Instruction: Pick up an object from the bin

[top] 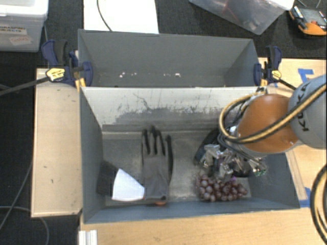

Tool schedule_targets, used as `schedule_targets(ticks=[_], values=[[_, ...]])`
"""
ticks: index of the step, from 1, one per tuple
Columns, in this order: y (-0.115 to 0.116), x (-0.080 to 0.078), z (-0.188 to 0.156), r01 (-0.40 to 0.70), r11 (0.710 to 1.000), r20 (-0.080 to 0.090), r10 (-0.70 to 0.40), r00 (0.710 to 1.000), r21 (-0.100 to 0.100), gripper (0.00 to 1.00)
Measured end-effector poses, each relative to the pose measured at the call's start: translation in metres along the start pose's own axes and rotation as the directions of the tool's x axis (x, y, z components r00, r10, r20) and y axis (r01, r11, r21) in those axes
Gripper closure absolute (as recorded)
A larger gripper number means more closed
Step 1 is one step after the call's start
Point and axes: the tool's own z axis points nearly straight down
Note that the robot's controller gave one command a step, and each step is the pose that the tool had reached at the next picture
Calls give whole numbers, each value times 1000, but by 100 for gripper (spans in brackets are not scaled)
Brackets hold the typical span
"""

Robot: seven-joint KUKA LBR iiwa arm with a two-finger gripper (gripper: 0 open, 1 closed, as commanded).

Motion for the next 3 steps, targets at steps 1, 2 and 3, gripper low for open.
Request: schedule_targets(ticks=[1, 2, 3], values=[[2, 23, -102, 20, 1000, -3, -20, 1000, -3, 100], [-8, 2, -116, -1, 1000, 1, 1, 1000, -3, 100], [-17, 30, -2, 278, 961, 10, -278, 961, 5, 0]])
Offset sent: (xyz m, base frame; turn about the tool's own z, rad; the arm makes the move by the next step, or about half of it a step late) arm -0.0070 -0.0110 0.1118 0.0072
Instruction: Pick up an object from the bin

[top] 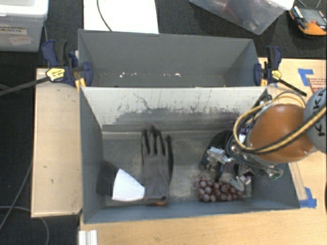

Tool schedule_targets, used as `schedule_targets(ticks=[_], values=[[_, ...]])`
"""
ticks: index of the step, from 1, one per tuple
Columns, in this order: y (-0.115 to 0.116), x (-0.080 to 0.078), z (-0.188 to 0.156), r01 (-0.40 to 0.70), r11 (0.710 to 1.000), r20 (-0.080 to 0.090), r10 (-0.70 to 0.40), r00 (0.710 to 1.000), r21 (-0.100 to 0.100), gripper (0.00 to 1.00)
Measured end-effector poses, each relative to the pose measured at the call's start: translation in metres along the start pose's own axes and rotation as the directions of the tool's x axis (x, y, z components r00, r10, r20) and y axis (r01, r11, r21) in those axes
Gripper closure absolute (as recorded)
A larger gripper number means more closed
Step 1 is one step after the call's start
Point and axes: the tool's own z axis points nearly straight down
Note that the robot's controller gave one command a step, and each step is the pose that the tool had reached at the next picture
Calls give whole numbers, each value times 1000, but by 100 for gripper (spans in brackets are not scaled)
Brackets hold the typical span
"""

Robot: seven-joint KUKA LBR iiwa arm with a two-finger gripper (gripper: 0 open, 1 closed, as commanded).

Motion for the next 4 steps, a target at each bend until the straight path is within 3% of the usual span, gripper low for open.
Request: schedule_targets(ticks=[1, 4], values=[[-2, 0, 0, 2, 1000, 6, -3, 1000, 5, 100], [-2, 0, 0, 5, 1000, 6, -5, 1000, 6, 100]])
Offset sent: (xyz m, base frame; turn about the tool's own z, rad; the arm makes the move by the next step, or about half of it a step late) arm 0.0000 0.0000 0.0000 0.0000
